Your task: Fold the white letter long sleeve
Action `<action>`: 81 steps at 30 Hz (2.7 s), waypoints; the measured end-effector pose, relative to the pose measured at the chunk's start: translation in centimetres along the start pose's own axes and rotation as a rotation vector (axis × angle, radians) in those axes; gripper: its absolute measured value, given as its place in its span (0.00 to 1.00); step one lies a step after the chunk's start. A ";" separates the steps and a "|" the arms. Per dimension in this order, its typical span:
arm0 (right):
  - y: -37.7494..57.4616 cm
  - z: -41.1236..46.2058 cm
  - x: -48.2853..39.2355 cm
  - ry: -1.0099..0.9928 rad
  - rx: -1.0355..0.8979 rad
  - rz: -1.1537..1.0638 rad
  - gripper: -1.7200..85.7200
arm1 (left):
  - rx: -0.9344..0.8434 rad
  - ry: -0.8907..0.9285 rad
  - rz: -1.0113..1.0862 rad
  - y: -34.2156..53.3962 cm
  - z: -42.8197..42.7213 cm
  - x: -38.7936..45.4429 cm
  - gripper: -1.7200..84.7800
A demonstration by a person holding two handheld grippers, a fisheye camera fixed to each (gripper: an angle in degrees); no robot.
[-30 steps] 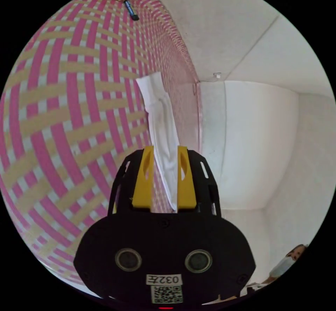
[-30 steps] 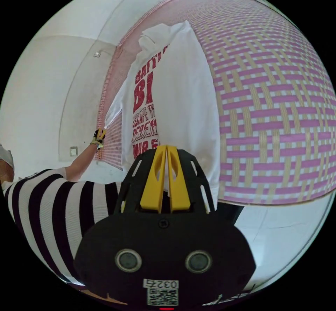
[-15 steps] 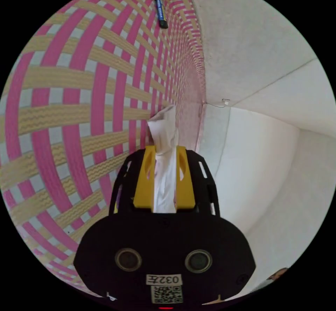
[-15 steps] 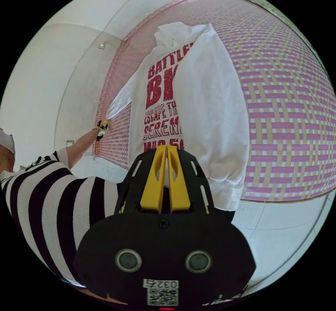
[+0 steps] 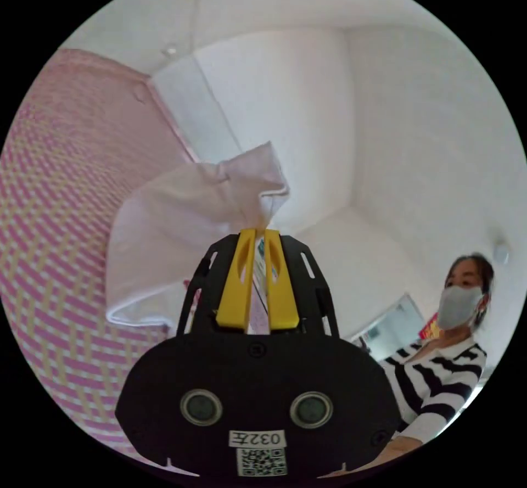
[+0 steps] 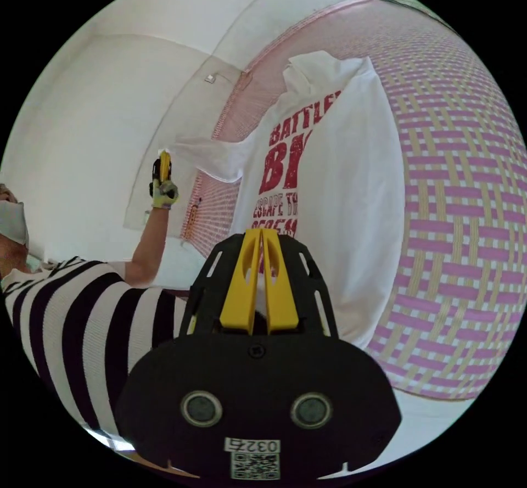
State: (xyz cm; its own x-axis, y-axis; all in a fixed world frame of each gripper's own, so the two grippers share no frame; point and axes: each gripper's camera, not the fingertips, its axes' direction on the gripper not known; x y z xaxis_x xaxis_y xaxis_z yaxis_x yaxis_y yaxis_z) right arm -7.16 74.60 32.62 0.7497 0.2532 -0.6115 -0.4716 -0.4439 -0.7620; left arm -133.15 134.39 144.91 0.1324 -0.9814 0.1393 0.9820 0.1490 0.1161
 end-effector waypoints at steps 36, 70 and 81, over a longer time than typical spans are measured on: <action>-12.5 -0.6 2.1 -0.052 -0.074 0.199 0.02 | -0.673 -0.581 0.046 27.3 17.8 5.8 0.07; -30.7 -10.9 -24.5 0.310 0.114 -0.337 0.01 | -0.917 -0.699 -0.048 31.4 17.1 10.9 0.03; -27.2 -9.9 -16.7 0.300 0.093 -0.180 0.02 | -0.989 -0.659 -0.109 30.9 18.9 7.0 0.03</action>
State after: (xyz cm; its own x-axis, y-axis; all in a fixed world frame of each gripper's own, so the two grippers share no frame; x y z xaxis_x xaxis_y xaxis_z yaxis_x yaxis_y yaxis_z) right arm -2.27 73.94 65.61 0.9208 0.0506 -0.3867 -0.3498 -0.3314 -0.8763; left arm -104.47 134.44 168.00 0.2308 -0.6887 0.6873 0.7002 -0.3729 -0.6088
